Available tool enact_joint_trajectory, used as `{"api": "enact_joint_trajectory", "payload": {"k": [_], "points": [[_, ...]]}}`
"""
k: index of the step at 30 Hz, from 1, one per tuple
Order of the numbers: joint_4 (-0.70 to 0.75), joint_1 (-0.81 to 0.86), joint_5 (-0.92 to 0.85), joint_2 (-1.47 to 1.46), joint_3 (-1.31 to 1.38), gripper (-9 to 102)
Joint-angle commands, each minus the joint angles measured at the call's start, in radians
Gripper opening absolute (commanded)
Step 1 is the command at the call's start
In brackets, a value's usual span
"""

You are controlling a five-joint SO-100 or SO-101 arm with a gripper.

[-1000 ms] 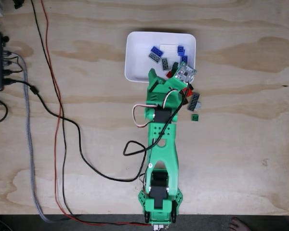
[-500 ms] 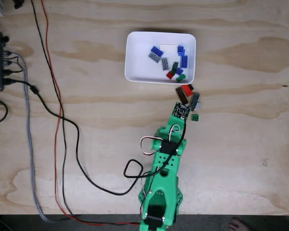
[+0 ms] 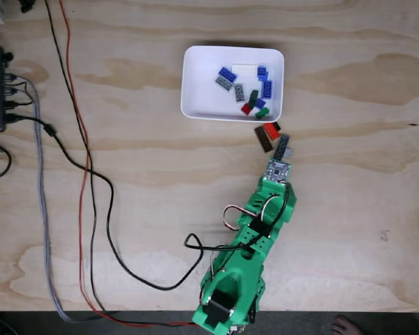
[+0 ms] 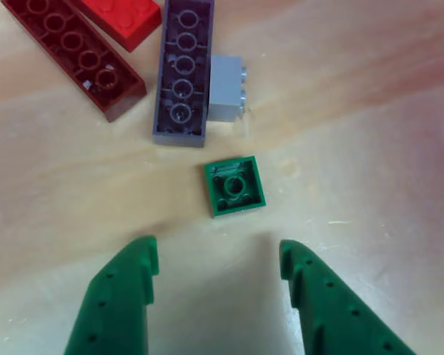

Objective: Put all lego bricks in the bin.

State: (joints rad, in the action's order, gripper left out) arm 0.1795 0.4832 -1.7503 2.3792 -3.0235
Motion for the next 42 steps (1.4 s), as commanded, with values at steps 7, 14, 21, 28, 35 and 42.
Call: {"api": "enact_joint_trajectory", "payload": {"k": [7,14,21,28,35,42], "points": [[-0.267,-0.017,0.021,-0.198,0.015,18],[-0.367,-0.023,0.034,-0.351,0.049,16],[-0.405,-0.031,0.037,-0.465,0.124,9],[-0.353,-0.058,0.038,-0.337,0.049,1],[-0.239,-0.117,0.207,-0.173,0.054,0],[0.048,-0.298,0.523,-0.104,0.508,0]]}}
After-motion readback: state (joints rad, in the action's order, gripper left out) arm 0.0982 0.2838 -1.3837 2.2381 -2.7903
